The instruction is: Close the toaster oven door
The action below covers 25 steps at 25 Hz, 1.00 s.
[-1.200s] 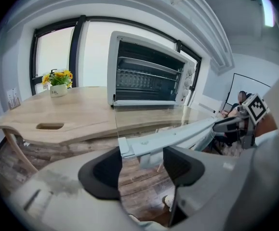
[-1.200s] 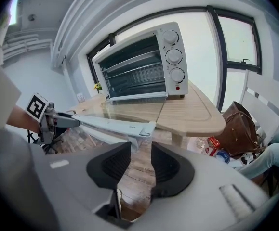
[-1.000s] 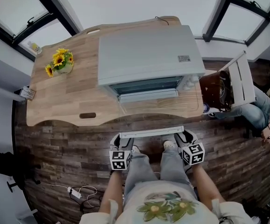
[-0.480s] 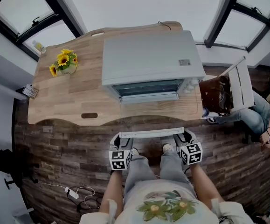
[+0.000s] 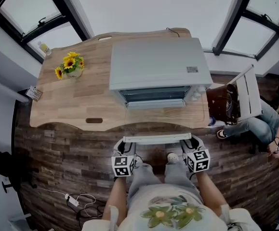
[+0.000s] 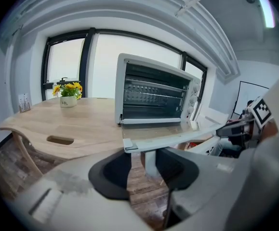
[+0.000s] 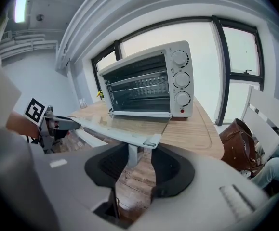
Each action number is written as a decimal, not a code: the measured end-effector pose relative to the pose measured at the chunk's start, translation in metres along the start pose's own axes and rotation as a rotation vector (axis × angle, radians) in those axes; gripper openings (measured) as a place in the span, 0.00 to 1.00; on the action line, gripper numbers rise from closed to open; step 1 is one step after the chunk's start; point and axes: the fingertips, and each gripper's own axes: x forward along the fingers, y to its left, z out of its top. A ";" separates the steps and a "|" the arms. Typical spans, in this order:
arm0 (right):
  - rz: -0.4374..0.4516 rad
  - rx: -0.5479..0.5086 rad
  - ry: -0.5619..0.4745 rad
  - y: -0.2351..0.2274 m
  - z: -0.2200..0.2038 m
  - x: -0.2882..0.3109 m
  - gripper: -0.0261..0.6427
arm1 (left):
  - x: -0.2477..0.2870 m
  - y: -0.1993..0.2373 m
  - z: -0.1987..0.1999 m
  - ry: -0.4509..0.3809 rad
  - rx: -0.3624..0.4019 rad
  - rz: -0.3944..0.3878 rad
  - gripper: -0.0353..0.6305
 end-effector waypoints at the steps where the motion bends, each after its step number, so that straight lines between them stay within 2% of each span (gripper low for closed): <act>1: -0.002 0.000 -0.004 0.000 0.003 -0.001 0.27 | -0.001 0.000 0.003 -0.004 0.000 0.000 0.30; 7: -0.005 0.003 -0.021 0.003 0.022 -0.007 0.26 | -0.009 -0.006 0.022 -0.039 0.019 0.009 0.21; 25: -0.001 -0.030 -0.069 0.008 0.059 -0.018 0.20 | -0.016 -0.005 0.057 -0.051 -0.053 -0.021 0.21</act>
